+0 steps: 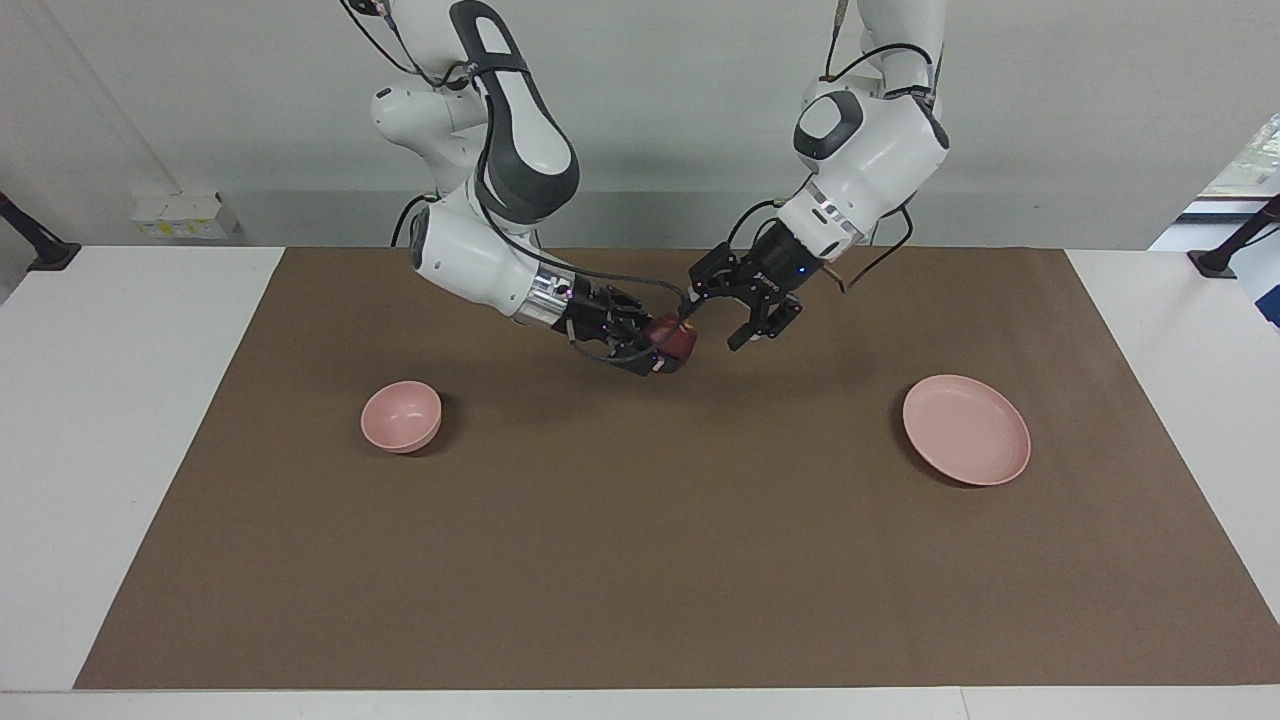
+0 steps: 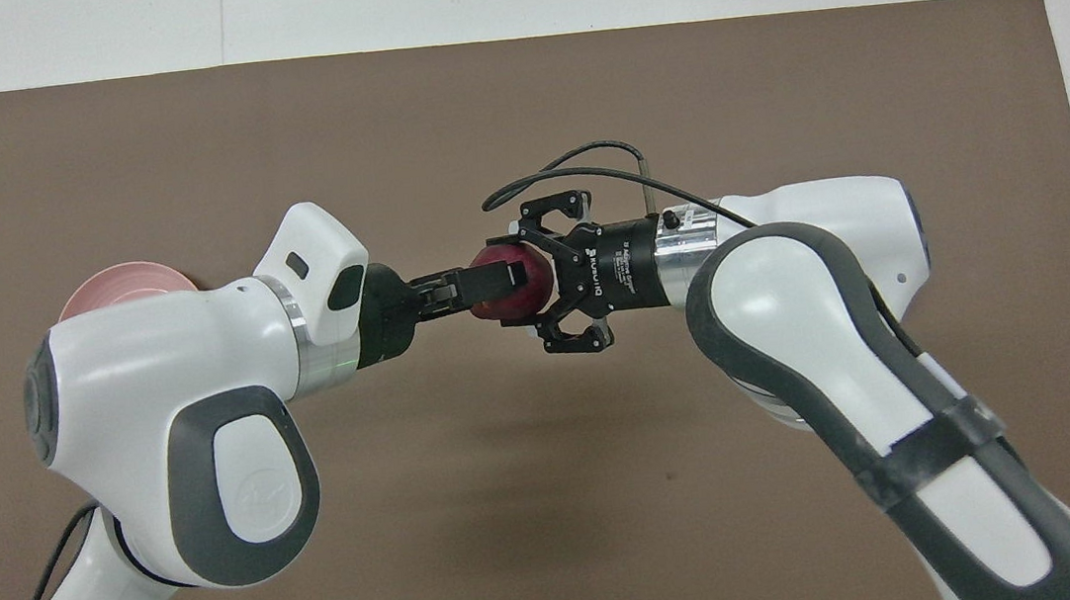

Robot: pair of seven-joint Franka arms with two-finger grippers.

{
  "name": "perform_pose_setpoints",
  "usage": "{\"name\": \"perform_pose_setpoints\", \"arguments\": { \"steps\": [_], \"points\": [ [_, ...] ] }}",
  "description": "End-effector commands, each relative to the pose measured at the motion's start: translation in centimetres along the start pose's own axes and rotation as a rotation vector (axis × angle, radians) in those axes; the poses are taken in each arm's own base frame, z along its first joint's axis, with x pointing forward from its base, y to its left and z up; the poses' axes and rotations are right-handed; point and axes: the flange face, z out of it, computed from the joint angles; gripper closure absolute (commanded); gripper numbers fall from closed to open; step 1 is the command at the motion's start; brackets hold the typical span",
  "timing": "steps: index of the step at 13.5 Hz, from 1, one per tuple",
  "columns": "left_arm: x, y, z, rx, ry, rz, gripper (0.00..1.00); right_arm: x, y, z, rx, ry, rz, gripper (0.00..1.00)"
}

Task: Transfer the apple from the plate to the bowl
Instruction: 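Carry the apple with the right gripper over the small pink cup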

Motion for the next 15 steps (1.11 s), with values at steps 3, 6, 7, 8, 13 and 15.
{"name": "perform_pose_setpoints", "arguments": {
  "steps": [3, 6, 7, 8, 13, 15],
  "points": [
    [1.6, -4.3, -2.3, 0.147, -0.095, 0.067, 0.00, 2.3, 1.5, -1.1, -0.195, 0.218, -0.337, 1.00],
    [2.7, -6.1, -3.3, 0.345, -0.125, 0.217, 0.00, 5.9, 1.9, -4.3, -0.333, 0.256, -0.573, 1.00],
    [3.9, -7.1, -5.0, 0.391, -0.133, 0.224, 0.00, 7.6, 2.1, -6.4, -0.388, 0.270, -0.637, 1.00],
    [4.9, -7.6, -5.2, 0.450, -0.172, 0.257, 0.00, 8.3, 2.3, -8.9, -0.437, 0.293, -0.704, 1.00],
    [9.4, -5.4, -10.5, 0.647, -0.204, 0.371, 0.00, 14.4, 4.2, -17.0, -0.762, 0.424, -0.980, 1.00],
    [9.6, -4.1, -13.7, 0.658, -0.224, 0.351, 0.00, 17.0, 5.5, -20.1, -0.799, 0.430, -1.017, 1.00]
  ]
}}
